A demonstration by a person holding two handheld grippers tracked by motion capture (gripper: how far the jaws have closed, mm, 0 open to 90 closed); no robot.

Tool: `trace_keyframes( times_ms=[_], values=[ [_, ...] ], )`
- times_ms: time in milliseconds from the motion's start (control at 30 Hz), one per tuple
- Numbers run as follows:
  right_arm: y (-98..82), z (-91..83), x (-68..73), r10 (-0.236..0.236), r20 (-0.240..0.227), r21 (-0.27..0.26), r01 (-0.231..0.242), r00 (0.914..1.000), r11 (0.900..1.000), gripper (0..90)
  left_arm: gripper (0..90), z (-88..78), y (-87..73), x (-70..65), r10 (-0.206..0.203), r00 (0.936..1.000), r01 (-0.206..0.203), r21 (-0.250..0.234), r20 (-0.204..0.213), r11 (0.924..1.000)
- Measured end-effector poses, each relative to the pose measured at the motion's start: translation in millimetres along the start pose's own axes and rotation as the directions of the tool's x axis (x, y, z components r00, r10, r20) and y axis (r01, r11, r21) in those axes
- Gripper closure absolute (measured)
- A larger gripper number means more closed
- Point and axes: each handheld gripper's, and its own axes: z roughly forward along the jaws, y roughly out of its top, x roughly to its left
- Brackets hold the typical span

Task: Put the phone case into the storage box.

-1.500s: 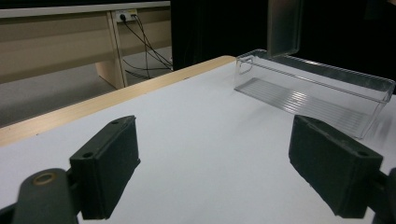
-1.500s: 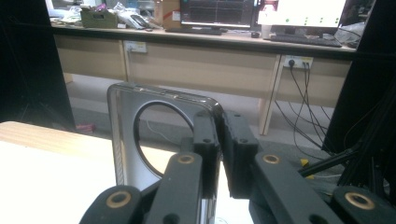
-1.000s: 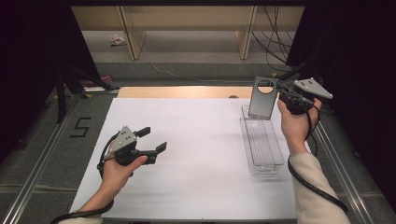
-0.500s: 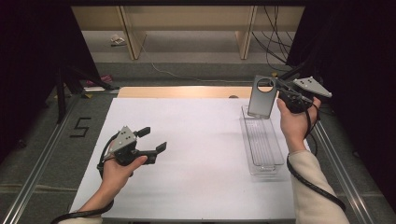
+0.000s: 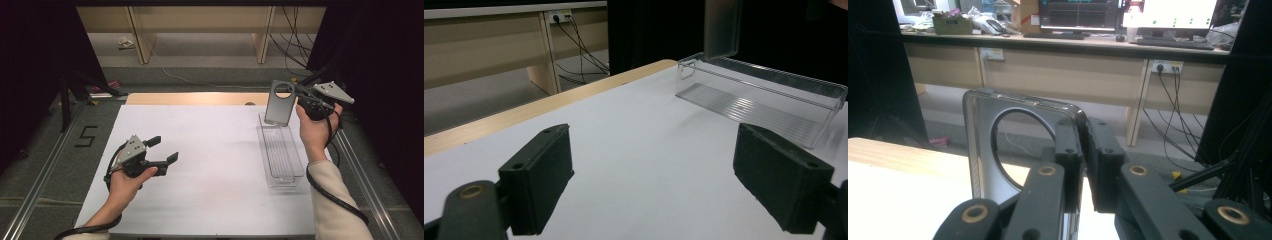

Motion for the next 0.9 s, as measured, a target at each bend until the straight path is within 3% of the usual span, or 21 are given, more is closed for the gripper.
trace_keyframes(
  times_ms=[900],
  values=[
    [-2.2,5.7,-1.7,-0.003,-0.003,-0.005,0.003,1.0000,1.000,85.2,15.6,0.8,-0.7,-0.7,0.001,1.0000,-0.001,0.004,0.002,1.0000]
  ],
)
